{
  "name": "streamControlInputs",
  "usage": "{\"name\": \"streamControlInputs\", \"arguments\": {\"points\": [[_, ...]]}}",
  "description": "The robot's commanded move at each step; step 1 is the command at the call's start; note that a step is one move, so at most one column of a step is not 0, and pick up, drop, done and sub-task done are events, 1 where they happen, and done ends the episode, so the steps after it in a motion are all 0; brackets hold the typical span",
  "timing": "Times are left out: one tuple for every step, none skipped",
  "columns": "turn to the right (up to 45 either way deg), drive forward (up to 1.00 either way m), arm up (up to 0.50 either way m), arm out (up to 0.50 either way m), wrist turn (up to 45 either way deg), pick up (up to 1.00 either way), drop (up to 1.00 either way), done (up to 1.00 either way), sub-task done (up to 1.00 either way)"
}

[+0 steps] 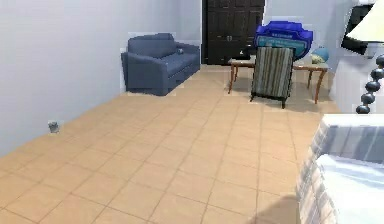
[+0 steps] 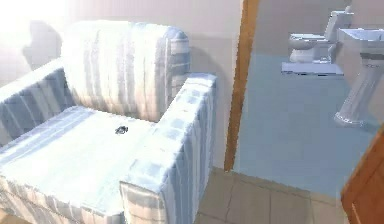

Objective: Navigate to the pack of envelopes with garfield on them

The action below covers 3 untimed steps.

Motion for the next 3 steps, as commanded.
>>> {"name": "streamControlInputs", "arguments": {"points": [[0.0, 1.0, 0.0, 0.0, 0.0, 0.0, 0.0, 0.0, 0.0], [0.0, 1.0, 0.0, 0.0, 0.0, 0.0, 0.0, 0.0, 0.0], [0.0, 1.0, 0.0, 0.0, 0.0, 0.0, 0.0, 0.0, 0.0]]}}
